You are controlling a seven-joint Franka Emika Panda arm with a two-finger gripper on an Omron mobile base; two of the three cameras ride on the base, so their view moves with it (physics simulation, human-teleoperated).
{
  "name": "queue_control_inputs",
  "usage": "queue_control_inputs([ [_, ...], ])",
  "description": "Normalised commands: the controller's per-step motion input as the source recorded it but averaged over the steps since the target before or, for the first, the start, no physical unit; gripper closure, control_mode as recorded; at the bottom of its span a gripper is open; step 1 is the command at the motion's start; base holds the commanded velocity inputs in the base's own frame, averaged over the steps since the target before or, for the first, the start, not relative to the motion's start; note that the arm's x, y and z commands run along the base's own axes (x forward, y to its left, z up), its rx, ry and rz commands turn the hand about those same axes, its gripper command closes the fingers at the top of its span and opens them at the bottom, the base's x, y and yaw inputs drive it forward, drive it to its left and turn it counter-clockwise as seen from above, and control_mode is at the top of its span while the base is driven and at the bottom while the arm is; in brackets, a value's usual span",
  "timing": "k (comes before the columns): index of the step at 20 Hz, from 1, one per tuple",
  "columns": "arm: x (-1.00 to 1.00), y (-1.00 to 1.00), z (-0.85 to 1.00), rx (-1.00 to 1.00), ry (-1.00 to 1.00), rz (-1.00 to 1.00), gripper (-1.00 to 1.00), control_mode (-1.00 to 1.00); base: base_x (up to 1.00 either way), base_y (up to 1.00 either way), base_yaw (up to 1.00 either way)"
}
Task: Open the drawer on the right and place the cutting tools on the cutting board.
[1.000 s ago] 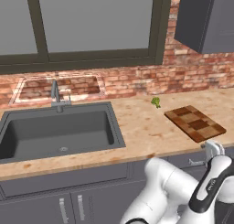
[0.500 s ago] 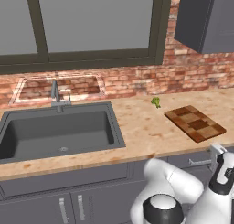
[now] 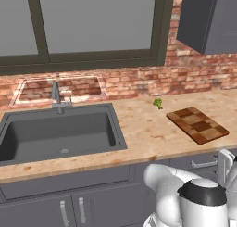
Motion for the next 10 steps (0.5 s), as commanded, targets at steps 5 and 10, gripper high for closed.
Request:
queue_control_inputs([
  [5,0.00,-0.04,-0.28,0.02,-0.10,0.09,-1.00,-1.00,0.00,0.00,0.00],
  [10,-0.02,0.01,-0.16,0.01,-0.21,0.06,-1.00,-1.00,0.00,0.00,0.00],
])
